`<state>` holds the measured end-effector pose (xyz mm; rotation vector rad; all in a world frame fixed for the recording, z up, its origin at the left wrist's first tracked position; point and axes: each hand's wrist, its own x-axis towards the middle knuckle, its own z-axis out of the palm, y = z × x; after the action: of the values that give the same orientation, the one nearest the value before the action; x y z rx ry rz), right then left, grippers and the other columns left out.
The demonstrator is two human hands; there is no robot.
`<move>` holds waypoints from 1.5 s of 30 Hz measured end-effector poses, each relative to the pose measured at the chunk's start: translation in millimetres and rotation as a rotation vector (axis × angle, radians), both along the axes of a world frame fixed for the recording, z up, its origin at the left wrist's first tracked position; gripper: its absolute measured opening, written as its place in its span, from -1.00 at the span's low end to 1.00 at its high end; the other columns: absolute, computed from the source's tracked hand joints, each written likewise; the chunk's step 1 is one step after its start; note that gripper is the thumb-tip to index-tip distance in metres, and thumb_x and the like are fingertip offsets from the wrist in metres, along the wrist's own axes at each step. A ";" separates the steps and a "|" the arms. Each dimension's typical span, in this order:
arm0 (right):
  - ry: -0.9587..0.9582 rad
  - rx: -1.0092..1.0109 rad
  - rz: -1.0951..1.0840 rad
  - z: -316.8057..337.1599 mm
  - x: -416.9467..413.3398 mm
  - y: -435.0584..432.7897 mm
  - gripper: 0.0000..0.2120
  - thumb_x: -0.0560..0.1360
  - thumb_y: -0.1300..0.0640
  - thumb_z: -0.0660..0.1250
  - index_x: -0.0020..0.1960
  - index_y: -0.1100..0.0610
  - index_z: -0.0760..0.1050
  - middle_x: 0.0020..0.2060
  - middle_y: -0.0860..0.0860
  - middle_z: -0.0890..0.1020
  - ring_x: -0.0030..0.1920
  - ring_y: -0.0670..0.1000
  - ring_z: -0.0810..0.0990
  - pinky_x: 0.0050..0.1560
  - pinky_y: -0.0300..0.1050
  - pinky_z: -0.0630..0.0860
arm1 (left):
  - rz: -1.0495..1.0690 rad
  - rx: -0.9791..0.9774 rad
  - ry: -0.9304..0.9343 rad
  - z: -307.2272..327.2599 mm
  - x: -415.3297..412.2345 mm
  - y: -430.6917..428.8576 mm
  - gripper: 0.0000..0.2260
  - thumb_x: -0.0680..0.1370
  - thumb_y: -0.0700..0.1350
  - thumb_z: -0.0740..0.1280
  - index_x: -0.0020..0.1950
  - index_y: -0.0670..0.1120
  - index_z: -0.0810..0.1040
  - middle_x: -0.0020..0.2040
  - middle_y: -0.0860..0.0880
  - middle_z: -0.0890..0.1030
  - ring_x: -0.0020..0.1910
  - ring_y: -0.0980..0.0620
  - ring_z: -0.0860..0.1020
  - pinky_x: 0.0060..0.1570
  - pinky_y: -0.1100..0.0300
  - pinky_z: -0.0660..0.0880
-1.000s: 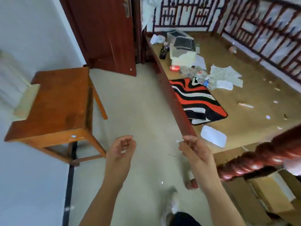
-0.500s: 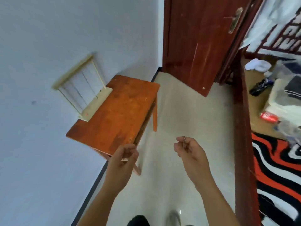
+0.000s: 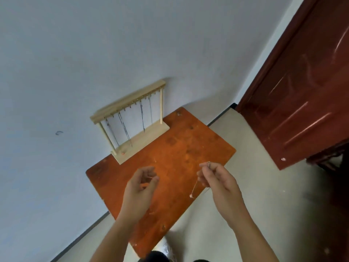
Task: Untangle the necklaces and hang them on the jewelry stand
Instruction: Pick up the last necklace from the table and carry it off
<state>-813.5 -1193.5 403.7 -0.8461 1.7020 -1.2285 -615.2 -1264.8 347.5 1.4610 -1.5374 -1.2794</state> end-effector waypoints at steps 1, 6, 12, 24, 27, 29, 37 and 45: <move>0.005 0.004 0.029 5.8 -5.7 -19.6 -0.83 0.64 0.03 0.25 0.07 -0.04 0.62 -0.09 -0.09 0.71 0.00 -0.09 0.68 0.05 -0.21 0.60 | 0.010 -0.019 0.000 3.8 -6.0 -18.5 -0.83 0.58 -0.09 0.36 0.16 0.08 0.54 0.00 0.16 0.62 -0.01 0.20 0.58 -0.09 0.33 0.53; 0.032 0.002 0.146 20.6 -27.0 -92.1 -0.78 0.65 -0.02 0.19 0.11 -0.07 0.60 -0.08 -0.14 0.70 0.02 -0.14 0.68 0.05 -0.26 0.61 | 0.065 -0.039 0.047 18.5 -25.8 -84.7 -0.80 0.57 -0.11 0.36 0.19 0.03 0.54 0.01 0.10 0.61 -0.01 0.21 0.57 -0.08 0.37 0.52; 0.057 0.052 0.339 4.1 -57.1 -162.7 -0.77 0.66 -0.02 0.16 0.10 -0.06 0.60 -0.12 -0.18 0.69 0.00 -0.18 0.67 -0.04 -0.36 0.56 | 0.176 0.020 0.081 6.6 -60.2 -127.9 -0.67 0.59 -0.10 0.34 0.35 0.05 0.48 0.10 0.13 0.62 0.07 0.19 0.57 0.05 0.23 0.52; -0.163 0.048 0.820 25.2 -117.0 -298.7 -0.68 0.71 0.10 0.11 -0.02 0.14 0.61 -0.42 -0.04 0.47 -0.32 -0.01 0.52 -0.05 -0.23 0.55 | 0.247 0.179 0.321 31.6 -149.9 -167.7 -0.71 0.69 -0.08 0.08 0.28 0.03 0.55 0.06 0.09 0.69 0.09 0.25 0.58 0.02 0.49 0.41; -0.184 0.044 0.820 26.5 -131.1 -325.5 -0.67 0.70 0.10 0.11 -0.06 0.16 0.60 -0.43 -0.01 0.45 -0.33 0.02 0.50 -0.12 -0.19 0.54 | 0.321 0.141 0.351 31.9 -162.0 -175.6 -0.69 0.68 -0.06 0.10 0.11 -0.06 0.64 -0.21 0.05 0.60 -0.15 0.17 0.56 -0.07 0.41 0.42; -0.161 0.062 0.811 23.8 -139.8 -339.7 -0.66 0.70 0.07 0.14 -0.11 0.15 0.59 -0.45 -0.02 0.39 -0.35 0.02 0.46 -0.16 -0.18 0.51 | 0.347 0.133 0.356 26.9 -167.4 -180.4 -0.74 0.66 -0.06 0.18 0.02 -0.10 0.64 -0.28 0.11 0.54 -0.24 0.20 0.50 -0.14 0.42 0.40; 0.123 0.089 0.872 12.6 -144.2 -378.7 -0.69 0.65 -0.05 0.22 -0.13 0.06 0.62 -0.52 -0.10 0.30 -0.47 -0.08 0.31 -0.18 -0.02 0.39 | 0.555 0.182 0.392 2.6 -178.5 -209.2 -0.82 0.59 0.00 0.32 -0.03 -0.03 0.69 -0.33 -0.06 0.43 -0.23 -0.04 0.41 -0.11 0.18 0.44; 0.272 -0.016 0.999 8.6 -105.5 -405.2 -0.71 0.65 0.02 0.20 -0.16 0.03 0.61 -0.52 -0.21 0.45 -0.42 -0.20 0.43 -0.17 -0.18 0.44 | 0.687 0.301 0.477 -11.6 -175.4 -225.7 -0.83 0.60 -0.03 0.33 -0.03 -0.03 0.70 -0.29 -0.08 0.43 -0.26 -0.01 0.37 -0.17 0.13 0.35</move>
<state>-918.9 -1598.7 412.3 -1.6505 1.1578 -0.4450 -790.6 -1490.5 335.9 1.5246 -0.4768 -1.3149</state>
